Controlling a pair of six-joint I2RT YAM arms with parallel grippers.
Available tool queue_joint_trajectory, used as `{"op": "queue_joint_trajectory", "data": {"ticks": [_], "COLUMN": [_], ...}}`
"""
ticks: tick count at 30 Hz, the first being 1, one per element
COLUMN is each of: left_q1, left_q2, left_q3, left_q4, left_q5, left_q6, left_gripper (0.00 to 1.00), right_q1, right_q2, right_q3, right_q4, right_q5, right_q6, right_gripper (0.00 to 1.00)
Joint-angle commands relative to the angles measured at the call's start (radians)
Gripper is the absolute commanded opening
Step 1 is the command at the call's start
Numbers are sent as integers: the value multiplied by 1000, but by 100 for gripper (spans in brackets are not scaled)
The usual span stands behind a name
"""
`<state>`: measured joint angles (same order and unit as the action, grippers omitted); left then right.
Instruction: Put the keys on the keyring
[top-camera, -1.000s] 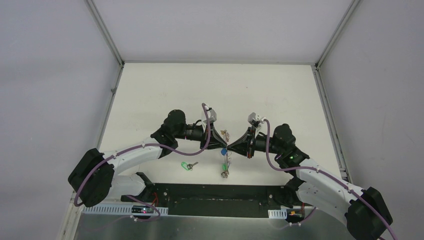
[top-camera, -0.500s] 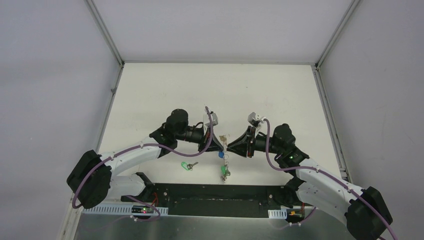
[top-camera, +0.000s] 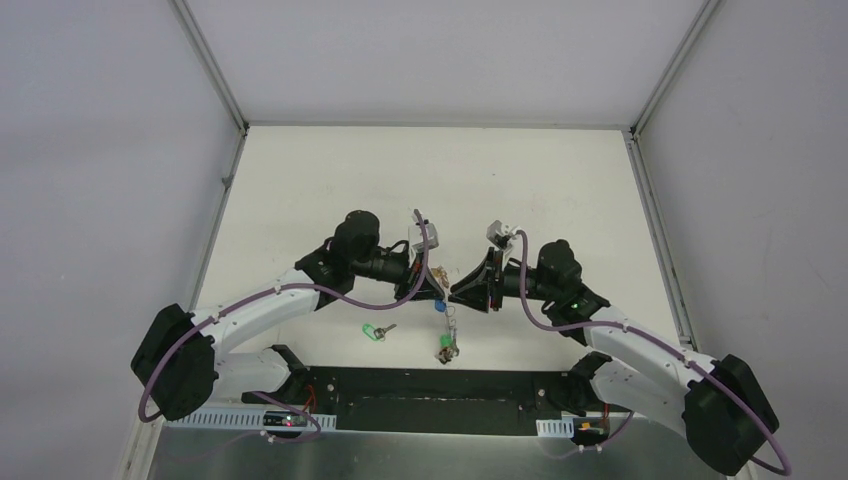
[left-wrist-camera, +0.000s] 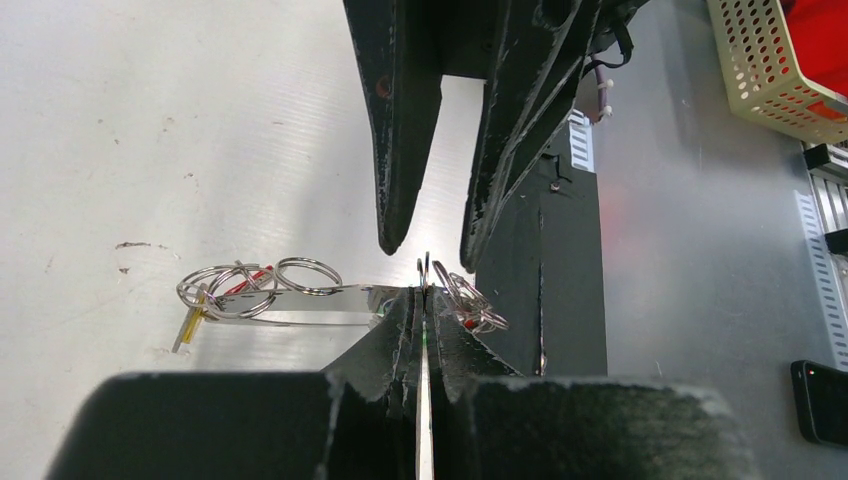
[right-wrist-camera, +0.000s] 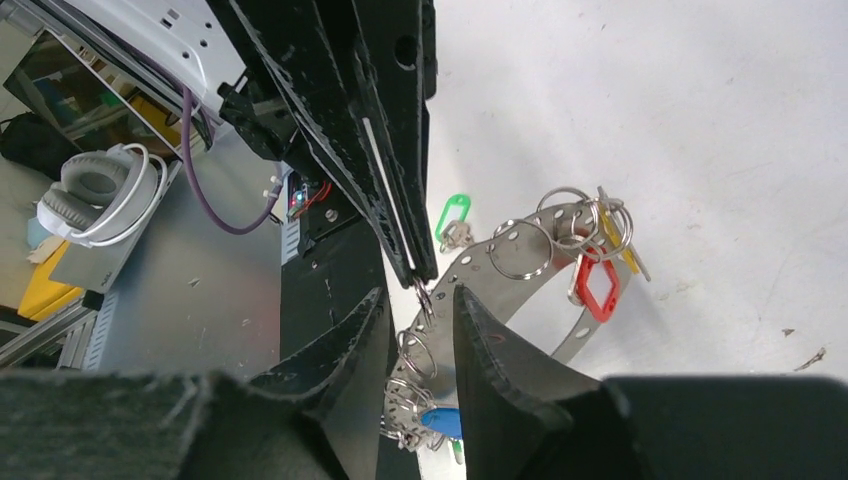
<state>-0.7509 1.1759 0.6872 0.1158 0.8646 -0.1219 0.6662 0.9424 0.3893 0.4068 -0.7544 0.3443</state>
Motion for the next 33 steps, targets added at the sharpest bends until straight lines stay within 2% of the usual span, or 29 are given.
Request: {"op": "queue_joint_trajectory", "data": {"ticks": [1, 6, 10, 13, 18, 21, 26, 28, 33], "left_q1": [4, 3, 0, -1, -2, -2, -1, -2, -2], "left_q2": [-29, -17, -5, -2, -20, -52, -142, -174, -242], "left_q3": [62, 69, 73, 70, 66, 61, 21, -2, -100], "left_q4": [-8, -5, -5, -6, -27, -47, -48, -28, 137], "left_q5": [13, 23, 33, 36, 17, -19, -81, -98, -115], "left_q6": [33, 29, 29, 30, 37, 51, 74, 74, 50], "left_gripper": [0, 0, 0, 0, 1, 17, 29, 32, 33], "right_q1": [-1, -1, 0, 1, 0, 0, 0, -1, 0], "right_q2": [31, 75, 95, 103, 88, 58, -6, -28, -63], "right_q3": [42, 43, 45, 49, 39, 26, 11, 4, -22], "right_q4": [51, 103, 139, 152, 153, 153, 153, 162, 240], "right_q5": [-40, -82, -97, -111, -103, -76, -21, -3, 33], "right_q6": [-20, -3, 13, 15, 18, 23, 23, 25, 50], "right_gripper": [31, 19, 17, 0, 0, 0, 0, 0, 0]}}
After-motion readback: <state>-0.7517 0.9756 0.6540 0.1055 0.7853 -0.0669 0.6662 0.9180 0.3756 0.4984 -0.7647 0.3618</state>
